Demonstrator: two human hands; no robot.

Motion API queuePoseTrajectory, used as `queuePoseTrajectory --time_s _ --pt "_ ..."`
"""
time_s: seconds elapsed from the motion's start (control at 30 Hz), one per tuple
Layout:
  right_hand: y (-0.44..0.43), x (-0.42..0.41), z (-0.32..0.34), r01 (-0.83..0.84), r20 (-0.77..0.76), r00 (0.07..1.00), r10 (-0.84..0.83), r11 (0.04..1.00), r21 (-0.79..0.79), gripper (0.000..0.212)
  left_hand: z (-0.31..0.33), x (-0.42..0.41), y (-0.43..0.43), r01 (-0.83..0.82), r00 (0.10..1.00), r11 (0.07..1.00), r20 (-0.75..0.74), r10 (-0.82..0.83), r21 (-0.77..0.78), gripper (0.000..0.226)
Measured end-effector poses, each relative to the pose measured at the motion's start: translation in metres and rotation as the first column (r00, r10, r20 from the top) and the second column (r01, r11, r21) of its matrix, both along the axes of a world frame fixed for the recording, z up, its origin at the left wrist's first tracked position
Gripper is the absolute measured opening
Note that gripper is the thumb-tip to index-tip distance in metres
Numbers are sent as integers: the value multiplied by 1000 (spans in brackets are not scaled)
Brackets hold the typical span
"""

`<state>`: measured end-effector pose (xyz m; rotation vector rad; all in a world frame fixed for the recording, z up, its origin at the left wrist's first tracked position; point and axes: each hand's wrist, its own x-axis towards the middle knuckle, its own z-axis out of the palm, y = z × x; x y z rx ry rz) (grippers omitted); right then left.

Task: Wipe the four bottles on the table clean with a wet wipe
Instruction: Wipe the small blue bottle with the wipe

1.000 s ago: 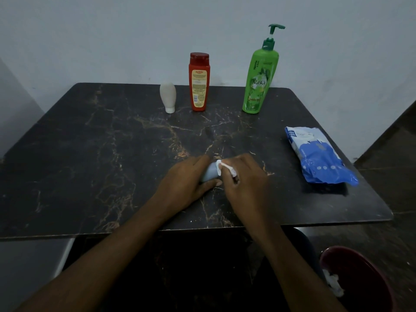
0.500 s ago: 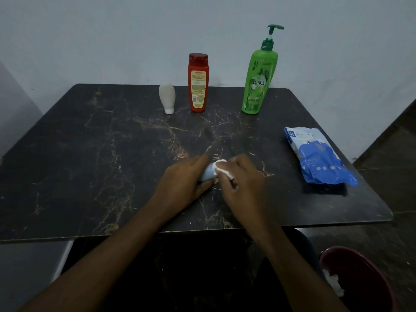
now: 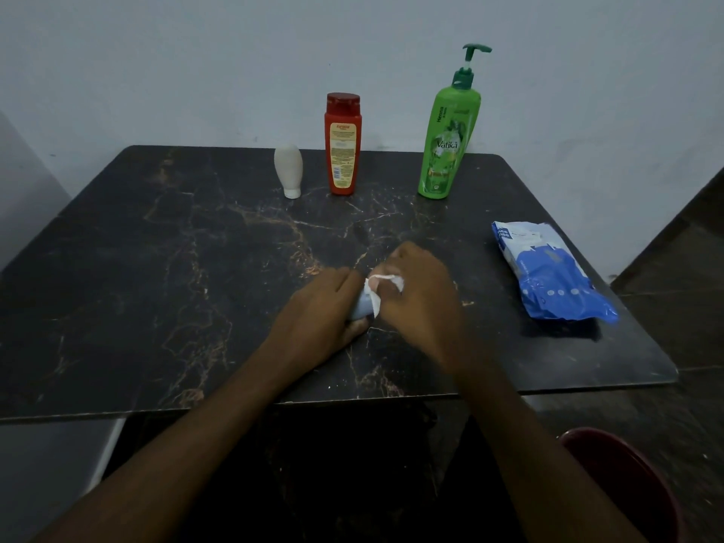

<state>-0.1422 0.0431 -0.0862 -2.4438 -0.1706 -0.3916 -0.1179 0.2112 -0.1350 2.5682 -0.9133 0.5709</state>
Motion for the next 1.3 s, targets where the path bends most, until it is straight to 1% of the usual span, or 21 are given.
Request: queuePoseTrajectory --time_s 0.07,0.13,0.17,0.2,0.27,0.33,0.4,0.5,0.6,0.73,0.83,0.93,0.97,1.07,1.1,1.13,1.17,1.2,1.23,1.27,1.3 --pt "-10 11 17 -48 -223 972 78 989 137 11 3 -3 0 1 1000 1000 23 -2 22 46" --pt "-19 22 26 -61 -403 893 201 941 334 11 6 -5 0 11 1000 1000 24 -11 17 47" --pt "-22 26 26 -31 -459 845 273 883 469 13 7 -6 0 18 1000 1000 13 -18 0 45" --pt "-25 28 24 16 -485 800 353 796 605 15 8 -6 1 26 1000 999 -8 -26 -21 42" --pt "-29 29 17 89 -466 746 476 622 778 22 10 -8 0 39 997 996 -67 -44 -76 36" --pt "-30 25 8 107 -423 746 514 535 838 31 11 -8 0 38 991 989 -119 -55 -141 35" --pt "-26 19 1 122 -375 780 501 466 876 36 12 -9 1 0 984 980 -177 -36 -201 36" --pt "-18 7 -8 54 -270 840 471 423 905 31 10 -7 1 -53 970 966 -244 -11 -253 35" --pt "-9 -6 -14 12 -182 908 377 412 911 23 7 -4 2 -57 969 957 -247 -16 -283 35" --pt "9 -23 -16 68 -156 964 215 365 929 17 5 0 3 -69 970 948 -242 -9 -311 39" --pt "15 -35 -17 68 -142 974 176 369 927 11 4 1 3 -73 973 939 -230 -7 -336 38" --pt "13 -42 -15 29 -106 980 166 406 913 14 4 2 4 -73 978 936 -208 0 -345 34" --pt "11 -39 -15 36 -103 986 131 438 898 17 4 2 4 -65 983 941 -184 2 -333 31" --pt "-7 -41 -7 16 -30 999 13 602 799 18 5 3 6 -33 990 953 -141 -11 -300 24" --pt "-18 -47 -1 -32 24 999 22 646 763 16 5 3 6 -17 990 954 -137 -26 -299 23" --pt "-22 -45 -1 -60 52 998 34 726 685 16 6 3 6 0 990 954 -133 -42 -299 23" --pt "-23 -42 -7 -16 14 1000 9 791 611 16 6 2 6 17 990 955 -128 -58 -298 22" --pt "-28 -33 -21 99 -92 994 -57 830 549 18 6 2 6 33 990 956 -124 -72 -292 22" --pt "-27 -21 -49 271 -123 963 -242 846 459 26 6 2 6 45 989 958 -123 -83 -283 21" --pt "-20 3 -59 590 -171 807 -565 784 192 36 5 2 5 55 988 960 -125 -93 -275 20" --pt "-15 13 -69 727 -121 685 -718 684 61 39 4 3 5 62 987 960 -129 -100 -274 19"
